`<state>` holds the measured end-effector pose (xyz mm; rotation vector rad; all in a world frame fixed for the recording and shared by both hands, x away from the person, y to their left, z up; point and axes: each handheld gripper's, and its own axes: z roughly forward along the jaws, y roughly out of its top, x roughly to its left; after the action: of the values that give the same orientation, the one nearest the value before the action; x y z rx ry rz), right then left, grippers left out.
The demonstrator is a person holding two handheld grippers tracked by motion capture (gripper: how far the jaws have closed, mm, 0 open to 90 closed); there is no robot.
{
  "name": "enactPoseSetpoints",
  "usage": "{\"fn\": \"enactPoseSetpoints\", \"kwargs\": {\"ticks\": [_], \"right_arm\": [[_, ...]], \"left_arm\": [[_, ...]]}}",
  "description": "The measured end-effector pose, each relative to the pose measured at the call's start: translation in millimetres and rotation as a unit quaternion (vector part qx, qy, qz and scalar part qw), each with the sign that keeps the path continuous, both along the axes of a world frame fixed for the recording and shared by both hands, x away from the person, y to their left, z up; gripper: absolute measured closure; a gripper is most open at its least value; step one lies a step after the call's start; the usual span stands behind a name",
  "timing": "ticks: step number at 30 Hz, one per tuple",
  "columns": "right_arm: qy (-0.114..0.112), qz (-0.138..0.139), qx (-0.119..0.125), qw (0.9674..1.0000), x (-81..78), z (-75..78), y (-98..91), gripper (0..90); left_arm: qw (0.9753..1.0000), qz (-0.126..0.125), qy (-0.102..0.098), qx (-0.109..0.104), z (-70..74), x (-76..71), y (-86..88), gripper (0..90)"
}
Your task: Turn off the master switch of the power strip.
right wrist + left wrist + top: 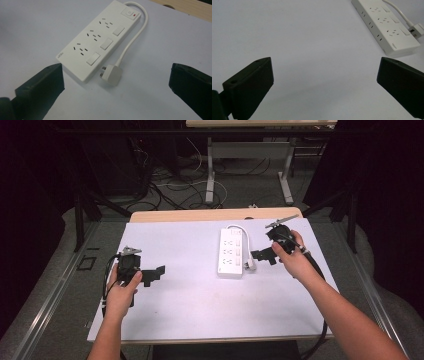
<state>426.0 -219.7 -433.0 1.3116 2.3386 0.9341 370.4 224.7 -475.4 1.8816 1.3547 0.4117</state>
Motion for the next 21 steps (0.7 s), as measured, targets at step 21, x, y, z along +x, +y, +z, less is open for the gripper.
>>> {"fn": "enactPoseSetpoints", "kwargs": {"ticks": [21], "right_arm": [[0.008,-0.05,0.023,0.9985,-34.8,-16.0,-64.1,0.0]], "left_arm": [[1.0,0.001,0.004,0.003,0.2,-1.3,-0.4,0.9]]}}
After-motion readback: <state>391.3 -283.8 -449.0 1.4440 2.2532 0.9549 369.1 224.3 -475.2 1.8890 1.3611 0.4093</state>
